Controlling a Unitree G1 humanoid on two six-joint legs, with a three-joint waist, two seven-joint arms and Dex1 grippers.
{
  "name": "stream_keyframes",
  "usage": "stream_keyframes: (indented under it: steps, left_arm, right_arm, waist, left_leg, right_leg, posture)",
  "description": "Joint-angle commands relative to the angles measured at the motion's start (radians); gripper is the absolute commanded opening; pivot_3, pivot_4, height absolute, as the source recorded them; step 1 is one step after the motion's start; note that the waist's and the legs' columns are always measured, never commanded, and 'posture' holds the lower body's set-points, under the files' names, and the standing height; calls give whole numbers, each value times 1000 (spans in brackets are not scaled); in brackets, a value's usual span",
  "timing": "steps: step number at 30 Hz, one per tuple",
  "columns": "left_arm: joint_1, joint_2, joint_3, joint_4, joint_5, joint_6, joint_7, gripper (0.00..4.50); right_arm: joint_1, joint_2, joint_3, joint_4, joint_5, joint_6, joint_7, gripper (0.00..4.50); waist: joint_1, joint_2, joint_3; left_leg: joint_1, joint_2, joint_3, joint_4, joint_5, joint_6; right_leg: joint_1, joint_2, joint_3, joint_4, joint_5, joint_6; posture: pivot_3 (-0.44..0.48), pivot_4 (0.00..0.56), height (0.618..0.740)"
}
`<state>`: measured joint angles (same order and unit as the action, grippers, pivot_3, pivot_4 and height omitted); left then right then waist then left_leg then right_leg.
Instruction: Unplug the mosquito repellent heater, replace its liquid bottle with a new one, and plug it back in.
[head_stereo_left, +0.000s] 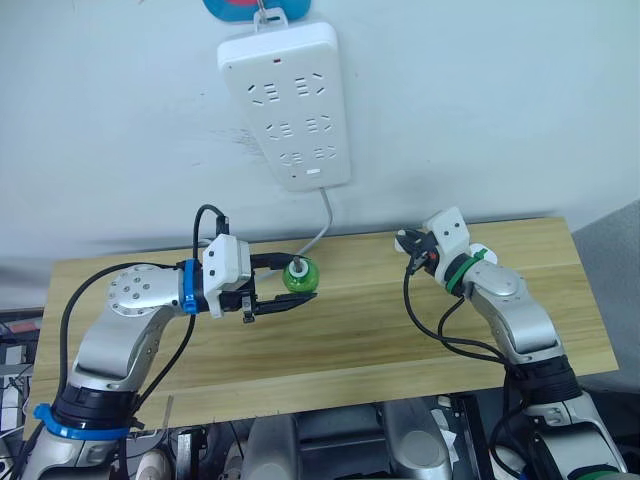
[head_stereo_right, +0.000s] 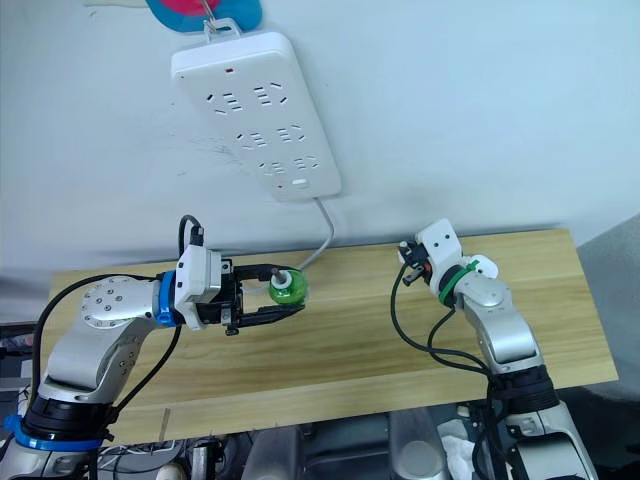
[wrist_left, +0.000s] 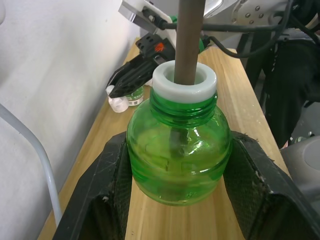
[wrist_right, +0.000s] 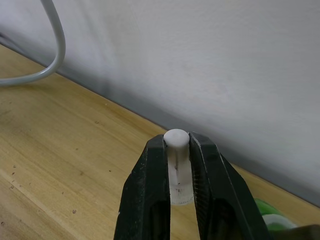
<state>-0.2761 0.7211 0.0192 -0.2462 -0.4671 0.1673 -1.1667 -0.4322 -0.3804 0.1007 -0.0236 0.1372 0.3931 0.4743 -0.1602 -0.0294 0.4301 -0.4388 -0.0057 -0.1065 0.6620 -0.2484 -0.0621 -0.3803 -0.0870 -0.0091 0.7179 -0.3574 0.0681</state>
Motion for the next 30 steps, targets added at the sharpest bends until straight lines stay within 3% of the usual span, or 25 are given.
stream_keyframes:
  steps: [1, 10, 19, 27, 30]
  left_arm:
    - [16, 13, 30, -44, -20, -2, 3, 2215]
    - [34, 24, 47, -63, -25, 10, 2, 2215]
    - [40, 30, 53, -70, -25, 13, 2, 2215]
    - [44, 31, 53, -63, -22, 5, -4, 2215]
    - [44, 31, 54, -61, -20, 2, -5, 2215]
  right_arm:
    - [16, 18, -6, 12, -13, -44, -8, 227]
    - [-8, 58, -7, 131, -55, -133, -25, 227]
    - [-16, 68, -20, 144, -54, -139, -33, 227]
    - [17, 42, -25, 65, -47, -87, -13, 2823]
    - [37, 29, -30, 9, -38, -59, -5, 2823]
  waist:
    - [1, 0, 0]
    - [14, 0, 0]
    - [22, 0, 0]
    - [22, 0, 0]
    - [22, 0, 0]
  left_leg:
    - [0, 0, 0, 0, 0, 0]
    - [0, 0, 0, 0, 0, 0]
    - [1, 0, 1, -1, 0, 0]
    - [1, 0, 1, -1, 0, 0]
    - [1, 0, 0, -1, 0, 0]
  right_leg:
    - [0, 0, 0, 0, 0, 0]
    - [0, 0, 0, 0, 0, 0]
    - [0, 0, 0, 0, 0, 0]
    - [0, 0, 1, 0, 0, 0]
    - [0, 0, 0, -1, 0, 0]
  posture:
    - [-211, 424, 740]
    - [-188, 423, 740]
    - [-186, 419, 740]
    - [-190, 412, 740]
    - [-192, 409, 740]
